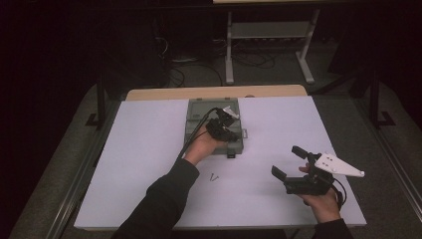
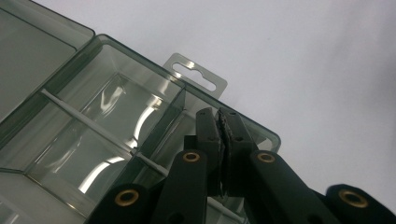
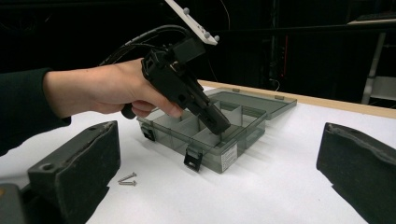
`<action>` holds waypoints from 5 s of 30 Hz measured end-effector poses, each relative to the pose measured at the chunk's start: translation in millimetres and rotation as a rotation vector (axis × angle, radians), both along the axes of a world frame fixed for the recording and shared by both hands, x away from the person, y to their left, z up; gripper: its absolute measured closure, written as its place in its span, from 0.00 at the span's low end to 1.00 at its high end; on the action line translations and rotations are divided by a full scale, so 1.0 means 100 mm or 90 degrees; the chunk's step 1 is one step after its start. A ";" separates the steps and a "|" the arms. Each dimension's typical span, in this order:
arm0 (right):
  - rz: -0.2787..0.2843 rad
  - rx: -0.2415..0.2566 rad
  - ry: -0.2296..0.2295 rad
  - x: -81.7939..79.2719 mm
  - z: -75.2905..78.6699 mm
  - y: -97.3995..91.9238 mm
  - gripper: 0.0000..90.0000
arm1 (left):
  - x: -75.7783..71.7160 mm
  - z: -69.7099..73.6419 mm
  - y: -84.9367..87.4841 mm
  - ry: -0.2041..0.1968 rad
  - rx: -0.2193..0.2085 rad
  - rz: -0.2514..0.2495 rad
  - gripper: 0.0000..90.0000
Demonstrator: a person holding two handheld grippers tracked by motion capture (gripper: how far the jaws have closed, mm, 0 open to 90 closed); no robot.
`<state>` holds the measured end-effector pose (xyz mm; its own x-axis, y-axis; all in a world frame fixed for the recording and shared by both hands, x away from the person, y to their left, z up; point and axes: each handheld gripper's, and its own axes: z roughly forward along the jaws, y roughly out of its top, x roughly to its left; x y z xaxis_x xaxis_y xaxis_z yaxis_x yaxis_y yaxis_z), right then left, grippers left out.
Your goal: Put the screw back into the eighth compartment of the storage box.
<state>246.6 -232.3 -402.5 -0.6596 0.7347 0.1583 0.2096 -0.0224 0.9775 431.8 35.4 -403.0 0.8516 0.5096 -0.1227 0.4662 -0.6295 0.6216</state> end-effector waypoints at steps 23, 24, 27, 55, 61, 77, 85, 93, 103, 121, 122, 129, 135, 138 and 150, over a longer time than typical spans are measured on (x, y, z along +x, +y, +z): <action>-0.002 0.001 0.001 0.00 0.00 -0.01 0.00 | -0.04 0.18 0.18 -0.016 -0.016 0.027 0.25; -0.002 0.001 0.001 0.00 0.00 0.00 0.00 | -0.05 0.19 0.20 -0.011 -0.021 0.027 0.20; -0.002 -0.001 0.000 0.00 0.00 0.00 0.00 | -0.09 0.21 0.24 -0.012 -0.017 0.020 0.10; -0.003 -0.003 0.000 0.00 0.00 0.01 0.00 | -0.72 0.39 0.84 -0.040 -0.067 0.031 0.00; -0.004 -0.004 0.000 0.00 0.00 0.01 0.00 | -0.84 0.31 0.92 -0.031 -0.070 0.031 0.00; -0.007 -0.004 0.001 0.01 -0.01 0.01 0.00 | -1.06 0.03 1.00 -0.025 -0.061 0.035 0.02; -0.006 -0.008 0.001 0.01 -0.01 0.01 0.00 | -1.11 -0.09 0.98 -0.031 -0.053 0.029 0.24; -0.006 -0.011 0.001 0.01 -0.01 0.01 0.00 | -1.11 -0.19 0.93 -0.004 -0.038 0.024 0.51; -0.006 -0.011 0.001 0.01 -0.01 0.01 0.00 | -1.11 -0.30 0.87 0.021 -0.043 0.037 0.72; -0.005 -0.012 0.001 0.01 -0.01 0.02 0.00 | -1.09 -0.35 0.86 0.009 0.008 0.020 0.89; -0.005 -0.012 0.001 0.01 -0.01 0.02 0.00 | -1.09 -0.35 0.86 0.008 0.008 0.020 0.90; -0.006 -0.013 0.001 0.01 -0.01 0.02 0.00 | -1.09 -0.36 0.86 -0.001 0.015 0.023 0.97; -0.006 -0.013 0.000 0.01 -0.01 0.02 0.00 | -1.09 -0.35 0.86 0.007 0.009 0.029 0.98; -0.006 -0.012 0.000 0.00 -0.01 0.02 0.00 | -1.08 -0.35 0.87 0.011 0.011 0.024 0.98; -0.006 -0.012 0.001 0.00 -0.01 0.02 0.00 | -1.12 -0.26 0.88 0.019 -0.007 0.017 0.98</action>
<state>246.9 -230.6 -403.2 -0.6527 0.7435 0.1456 0.2106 -0.0065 0.9775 320.0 123.5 -428.9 0.8336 0.5306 -0.1538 0.5012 -0.6092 0.6145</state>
